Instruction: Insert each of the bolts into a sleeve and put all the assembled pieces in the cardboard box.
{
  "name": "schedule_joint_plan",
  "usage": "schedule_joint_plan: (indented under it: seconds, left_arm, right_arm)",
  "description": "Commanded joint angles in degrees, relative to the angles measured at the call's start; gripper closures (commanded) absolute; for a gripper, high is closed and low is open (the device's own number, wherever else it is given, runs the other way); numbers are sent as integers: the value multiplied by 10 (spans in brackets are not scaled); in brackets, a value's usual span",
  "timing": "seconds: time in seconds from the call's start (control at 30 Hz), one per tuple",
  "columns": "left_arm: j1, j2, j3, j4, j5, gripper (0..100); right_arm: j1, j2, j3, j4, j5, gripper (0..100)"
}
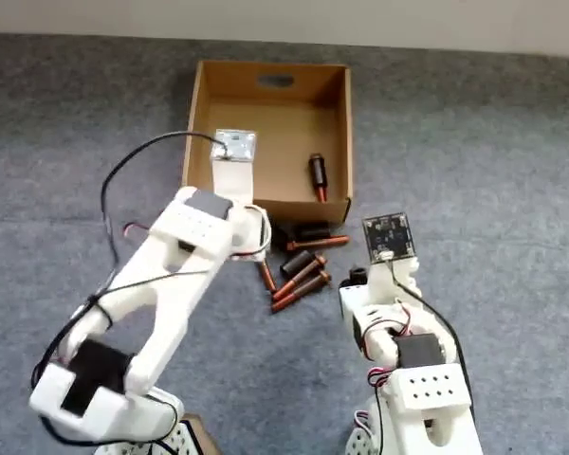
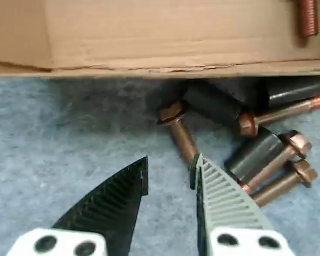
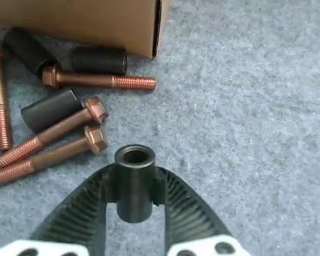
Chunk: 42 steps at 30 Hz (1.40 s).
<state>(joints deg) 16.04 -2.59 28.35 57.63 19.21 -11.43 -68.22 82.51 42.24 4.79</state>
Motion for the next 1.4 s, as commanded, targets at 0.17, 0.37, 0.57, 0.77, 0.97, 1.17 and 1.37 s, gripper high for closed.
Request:
schedule_joint_plan:
  seconds: [0.17,0.37,0.57,0.77,0.97,1.17,1.37]
  left_arm:
    - [8,152,-125,4,4,842]
    - [8,224,-173,4,4,844]
    - [4,238,-175,4,0,854]
    - [-11,238,-175,61,-1,982]
    - [-55,225,-173,109,-36,992]
    - [-111,115,-116,142,-125,992]
    - [-137,29,20,105,-230,990]
  right_arm:
    - [6,-8,-4,-10,-4,992]
    - [6,-8,-4,-10,-4,992]
    - [6,-8,-4,-10,-4,992]
    - [6,-8,-4,-10,-3,992]
    - [6,-8,-1,-10,-3,992]
    - [6,-8,-1,-10,-3,992]
    - [6,-8,0,-10,-4,992]
